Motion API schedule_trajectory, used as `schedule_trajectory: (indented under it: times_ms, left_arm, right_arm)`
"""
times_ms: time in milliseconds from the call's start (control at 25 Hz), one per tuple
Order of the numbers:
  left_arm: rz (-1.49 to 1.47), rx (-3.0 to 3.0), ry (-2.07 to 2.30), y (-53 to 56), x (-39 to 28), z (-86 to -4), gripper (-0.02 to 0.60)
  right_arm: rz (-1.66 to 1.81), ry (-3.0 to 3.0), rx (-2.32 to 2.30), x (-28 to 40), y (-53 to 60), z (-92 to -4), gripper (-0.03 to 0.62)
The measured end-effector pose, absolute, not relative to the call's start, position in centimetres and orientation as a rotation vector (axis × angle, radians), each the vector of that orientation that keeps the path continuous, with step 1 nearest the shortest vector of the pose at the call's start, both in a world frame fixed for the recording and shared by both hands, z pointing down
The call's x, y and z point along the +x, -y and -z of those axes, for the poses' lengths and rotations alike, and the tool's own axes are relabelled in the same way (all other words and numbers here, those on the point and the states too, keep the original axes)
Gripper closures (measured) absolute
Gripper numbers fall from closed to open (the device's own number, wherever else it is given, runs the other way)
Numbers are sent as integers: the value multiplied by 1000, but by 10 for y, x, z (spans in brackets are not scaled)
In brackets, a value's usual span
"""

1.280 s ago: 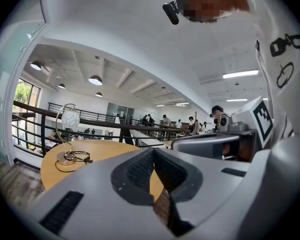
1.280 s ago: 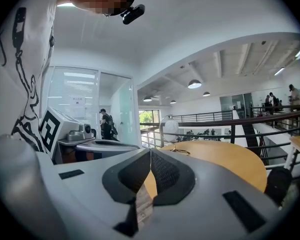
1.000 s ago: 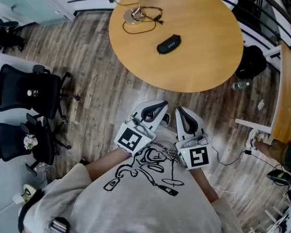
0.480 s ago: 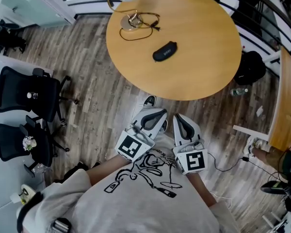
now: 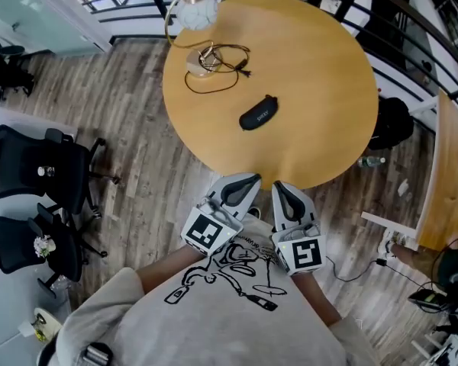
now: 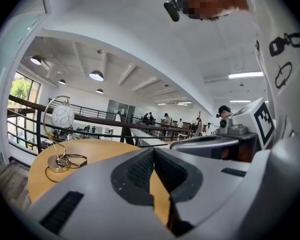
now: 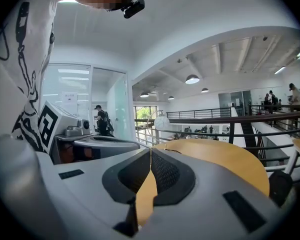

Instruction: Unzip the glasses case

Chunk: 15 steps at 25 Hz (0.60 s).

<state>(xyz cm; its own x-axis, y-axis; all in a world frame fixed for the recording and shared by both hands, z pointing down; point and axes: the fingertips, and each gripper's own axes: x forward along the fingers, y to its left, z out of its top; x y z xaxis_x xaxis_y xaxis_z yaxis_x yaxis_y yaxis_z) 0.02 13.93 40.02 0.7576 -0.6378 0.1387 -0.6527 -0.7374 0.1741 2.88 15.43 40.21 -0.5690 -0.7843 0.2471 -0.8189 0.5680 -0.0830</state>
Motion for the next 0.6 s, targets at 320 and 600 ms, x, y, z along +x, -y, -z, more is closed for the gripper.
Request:
schedule_trajectory:
  times_ms: [320,600]
  left_arm:
    - [-139,2743,968,-57,-27,-398,572]
    - [-161,2735,926,0,-52,-403,572]
  right_arm:
    - [-305,2587,1373,2,-72,-396,571]
    - [-314,2548,1427,-20,-17,-398,571]
